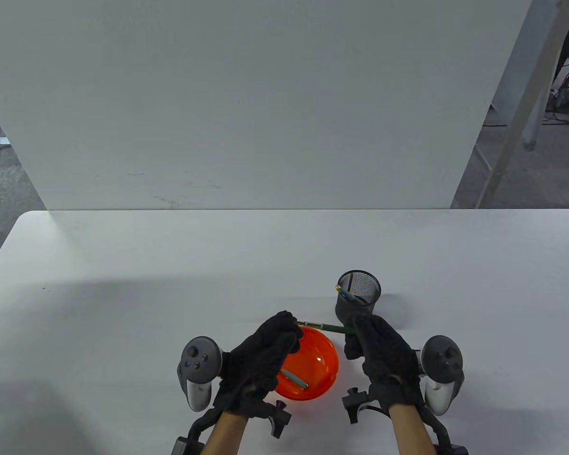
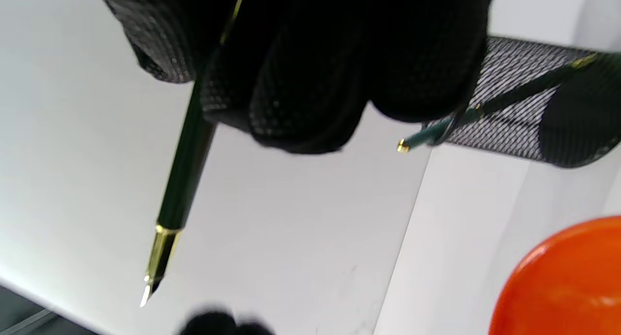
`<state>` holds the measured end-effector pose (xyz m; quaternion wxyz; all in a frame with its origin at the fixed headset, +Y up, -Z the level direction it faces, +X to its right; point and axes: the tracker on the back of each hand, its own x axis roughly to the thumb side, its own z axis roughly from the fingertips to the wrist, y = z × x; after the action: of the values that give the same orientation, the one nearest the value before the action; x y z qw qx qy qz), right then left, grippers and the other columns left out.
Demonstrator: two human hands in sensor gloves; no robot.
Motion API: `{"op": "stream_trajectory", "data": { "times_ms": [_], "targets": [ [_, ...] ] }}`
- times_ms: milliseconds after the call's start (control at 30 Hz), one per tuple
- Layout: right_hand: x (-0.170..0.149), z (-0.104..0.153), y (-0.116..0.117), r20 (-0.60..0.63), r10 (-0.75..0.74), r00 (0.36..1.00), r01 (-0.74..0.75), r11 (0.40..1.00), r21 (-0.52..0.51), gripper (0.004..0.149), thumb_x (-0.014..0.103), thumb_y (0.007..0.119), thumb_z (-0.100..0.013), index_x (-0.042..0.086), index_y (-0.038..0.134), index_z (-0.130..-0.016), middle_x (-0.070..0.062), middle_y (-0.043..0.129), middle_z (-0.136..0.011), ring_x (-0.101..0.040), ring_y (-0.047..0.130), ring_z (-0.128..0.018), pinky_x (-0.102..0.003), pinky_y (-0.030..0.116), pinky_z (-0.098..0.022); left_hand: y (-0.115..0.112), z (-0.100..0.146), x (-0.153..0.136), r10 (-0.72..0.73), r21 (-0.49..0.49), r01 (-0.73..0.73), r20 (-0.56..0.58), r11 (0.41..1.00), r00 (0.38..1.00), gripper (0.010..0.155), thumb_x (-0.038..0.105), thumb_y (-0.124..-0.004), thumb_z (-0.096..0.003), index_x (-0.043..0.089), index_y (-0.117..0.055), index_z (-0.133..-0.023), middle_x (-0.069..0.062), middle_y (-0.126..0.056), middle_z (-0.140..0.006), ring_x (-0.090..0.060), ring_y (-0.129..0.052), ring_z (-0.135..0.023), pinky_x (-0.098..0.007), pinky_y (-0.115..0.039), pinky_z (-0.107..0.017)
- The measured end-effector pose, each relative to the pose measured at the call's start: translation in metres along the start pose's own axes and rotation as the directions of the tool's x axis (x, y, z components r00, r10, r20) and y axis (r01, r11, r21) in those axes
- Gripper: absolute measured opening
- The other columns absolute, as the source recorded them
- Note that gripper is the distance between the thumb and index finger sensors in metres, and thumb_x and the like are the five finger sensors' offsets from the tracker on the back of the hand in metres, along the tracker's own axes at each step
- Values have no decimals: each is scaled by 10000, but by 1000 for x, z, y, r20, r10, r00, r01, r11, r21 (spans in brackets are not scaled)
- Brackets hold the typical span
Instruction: Assemble fountain pens from components
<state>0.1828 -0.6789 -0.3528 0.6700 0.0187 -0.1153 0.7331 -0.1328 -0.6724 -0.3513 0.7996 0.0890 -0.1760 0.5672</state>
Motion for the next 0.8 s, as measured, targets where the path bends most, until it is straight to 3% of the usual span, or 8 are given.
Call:
{"op": "stream_trajectory", "data": {
  "times_ms": [67, 133, 200, 300, 367, 467, 667, 800],
  "targets": [
    [-5, -3, -4, -43, -94, 995, 94, 995, 9, 422, 421, 697, -608, 148, 788, -917, -44, 919, -728, -178, 980, -559, -451, 845, -508, -2, -3, 8, -249, -80, 252, 52, 964, 967, 443, 407, -852, -566, 237, -841, -975, -76, -934, -919, -325, -982, -742, -566, -764, -584],
    [-9, -4, -6, -77, -195, 978, 197, 980, 11, 431, 401, 715, -604, 140, 770, -943, -58, 909, -771, -197, 977, -605, -463, 837, -531, -16, -8, 18, -462, -236, 469, 86, 851, 883, 457, 424, -863, -561, 258, -829, -984, -54, -912, -948, -314, -957, -784, -573, -744, -617],
    [-9, -4, -8, -84, -268, 960, 269, 963, 0, 428, 406, 709, -605, 147, 774, -938, -52, 911, -770, -190, 981, -603, -456, 843, -530, -36, -14, 20, -639, -334, 643, 140, 689, 757, 462, 446, -874, -549, 295, -825, -983, -18, -889, -977, -300, -927, -835, -581, -712, -661],
    [-6, -3, -11, -76, -327, 942, 327, 945, -3, 414, 426, 671, -617, 163, 778, -918, -30, 911, -739, -166, 973, -573, -445, 842, -519, -69, -27, 15, -772, -485, 766, 250, 422, 584, 462, 439, -886, -540, 306, -826, -979, -8, -841, -1018, -299, -878, -893, -590, -655, -712],
    [-3, -2, -11, -52, -377, 925, 379, 925, 30, 413, 433, 663, -622, 171, 770, -923, -25, 902, -744, -165, 964, -581, -450, 834, -526, -89, -33, 12, -841, -488, 855, 376, 177, 389, 458, 445, -892, -528, 318, -838, -965, -4, -797, -1054, -295, -845, -931, -587, -627, -736],
    [2, -2, -8, -31, -435, 900, 436, 897, 69, 414, 436, 656, -627, 175, 760, -932, -21, 893, -758, -167, 958, -596, -454, 829, -535, -108, -39, 11, -855, -466, 884, 470, -28, 220, 511, 470, -896, -514, 347, -794, -999, -9, -704, -1114, -305, -762, -994, -606, -570, -763],
    [7, 1, -3, -23, -441, 897, 441, 893, 87, 415, 436, 655, -629, 176, 755, -937, -22, 890, -765, -171, 955, -605, -459, 824, -540, -138, -46, -2, -822, -517, 831, 552, -205, 141, 544, 474, -903, -506, 354, -763, -1018, 19, -682, -1117, -283, -738, -1009, -602, -538, -785],
    [4, -1, -5, -38, -411, 911, 412, 909, 61, 416, 435, 655, -630, 174, 754, -939, -24, 887, -769, -174, 955, -607, -464, 822, -540, -139, -46, -15, -825, -544, 815, 542, -200, 159, 572, 473, -907, -500, 341, -725, -1025, 23, -686, -1113, -276, -746, -1006, -600, -544, -785]
  ]
}}
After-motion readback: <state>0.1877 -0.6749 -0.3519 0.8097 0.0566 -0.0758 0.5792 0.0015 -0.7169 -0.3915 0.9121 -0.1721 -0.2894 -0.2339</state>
